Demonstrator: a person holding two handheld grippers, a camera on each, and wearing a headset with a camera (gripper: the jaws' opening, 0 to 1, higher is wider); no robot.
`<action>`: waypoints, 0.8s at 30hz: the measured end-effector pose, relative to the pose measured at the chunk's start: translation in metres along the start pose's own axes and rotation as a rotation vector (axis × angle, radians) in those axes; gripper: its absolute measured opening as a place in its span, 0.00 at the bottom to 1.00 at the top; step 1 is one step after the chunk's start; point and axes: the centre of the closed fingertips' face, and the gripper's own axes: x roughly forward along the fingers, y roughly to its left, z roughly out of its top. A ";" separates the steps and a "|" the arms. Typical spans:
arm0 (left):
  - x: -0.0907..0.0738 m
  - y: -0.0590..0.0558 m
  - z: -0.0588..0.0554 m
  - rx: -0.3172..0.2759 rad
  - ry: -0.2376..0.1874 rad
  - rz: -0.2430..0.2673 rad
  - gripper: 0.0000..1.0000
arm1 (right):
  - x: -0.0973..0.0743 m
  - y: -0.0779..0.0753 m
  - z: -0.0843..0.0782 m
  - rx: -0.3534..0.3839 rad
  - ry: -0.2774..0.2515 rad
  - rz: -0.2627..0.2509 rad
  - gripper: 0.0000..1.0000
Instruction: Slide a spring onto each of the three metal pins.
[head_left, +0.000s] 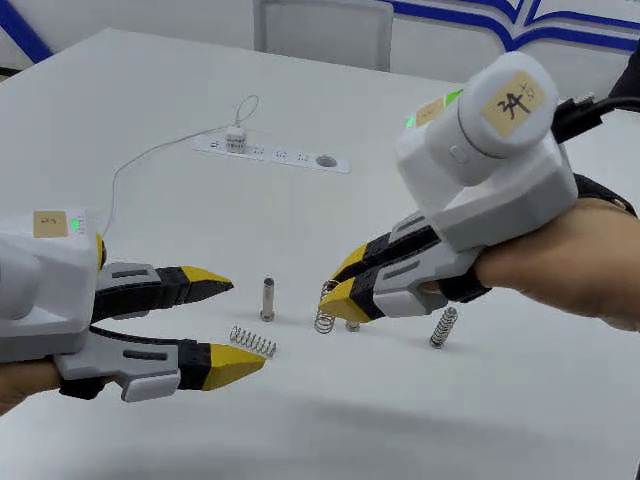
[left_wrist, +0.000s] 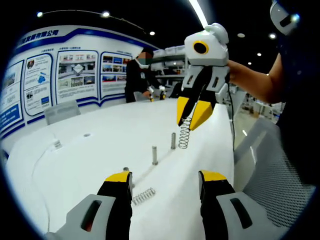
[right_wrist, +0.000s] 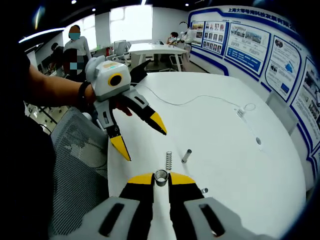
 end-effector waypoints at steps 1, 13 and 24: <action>-0.001 0.001 -0.001 -0.002 0.001 0.003 0.55 | -0.001 -0.003 -0.001 0.004 0.000 -0.006 0.12; -0.008 0.008 -0.008 -0.025 0.006 0.039 0.61 | -0.017 -0.044 -0.016 0.052 0.006 -0.101 0.12; -0.009 0.010 -0.012 -0.038 0.010 0.046 0.64 | -0.007 -0.073 -0.026 0.104 -0.005 -0.145 0.12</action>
